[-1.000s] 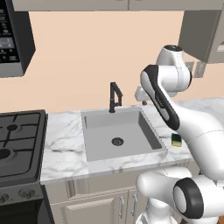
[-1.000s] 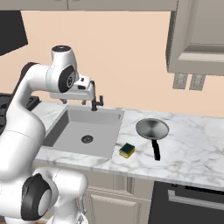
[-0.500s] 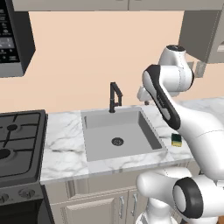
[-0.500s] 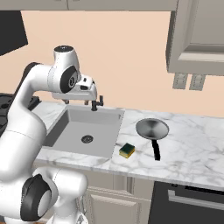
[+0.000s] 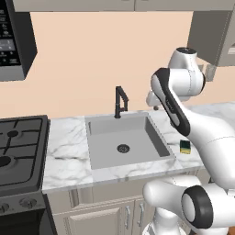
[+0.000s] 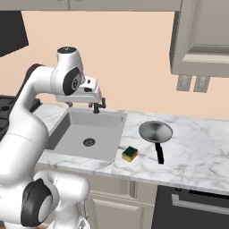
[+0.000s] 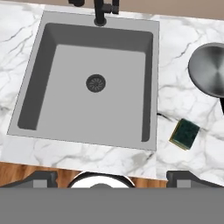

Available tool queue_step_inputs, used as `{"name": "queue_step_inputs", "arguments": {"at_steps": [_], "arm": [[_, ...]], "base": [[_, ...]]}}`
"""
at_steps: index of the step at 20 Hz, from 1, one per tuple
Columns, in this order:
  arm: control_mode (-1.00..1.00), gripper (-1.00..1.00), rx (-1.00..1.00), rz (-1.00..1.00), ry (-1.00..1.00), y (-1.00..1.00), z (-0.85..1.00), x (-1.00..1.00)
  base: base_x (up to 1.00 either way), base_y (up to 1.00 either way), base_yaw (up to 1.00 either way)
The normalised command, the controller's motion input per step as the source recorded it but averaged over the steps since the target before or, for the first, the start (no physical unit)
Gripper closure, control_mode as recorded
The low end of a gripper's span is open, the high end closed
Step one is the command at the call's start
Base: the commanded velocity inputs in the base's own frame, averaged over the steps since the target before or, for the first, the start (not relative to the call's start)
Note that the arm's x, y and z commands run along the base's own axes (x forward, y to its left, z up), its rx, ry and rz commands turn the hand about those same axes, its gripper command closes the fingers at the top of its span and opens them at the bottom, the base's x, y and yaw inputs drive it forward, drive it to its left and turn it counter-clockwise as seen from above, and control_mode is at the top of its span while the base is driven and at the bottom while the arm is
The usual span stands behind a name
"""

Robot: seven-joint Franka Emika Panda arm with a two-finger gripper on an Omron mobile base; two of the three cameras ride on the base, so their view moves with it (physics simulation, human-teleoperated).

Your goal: Pick the pan and sponge and place them into the sink. Then turn on the water.

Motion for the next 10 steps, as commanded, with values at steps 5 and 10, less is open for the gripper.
{"name": "queue_step_inputs", "arguments": {"at_steps": [5, 10], "arm": [[-1.00, -1.00, -0.02, 0.00, 0.00, -0.10, 0.00, 0.00], [-1.00, -1.00, -0.02, 0.00, 0.00, -0.11, 0.00, 0.00]], "base": [[0.00, 0.00, 0.00], [0.00, 0.00, 0.00]]}}
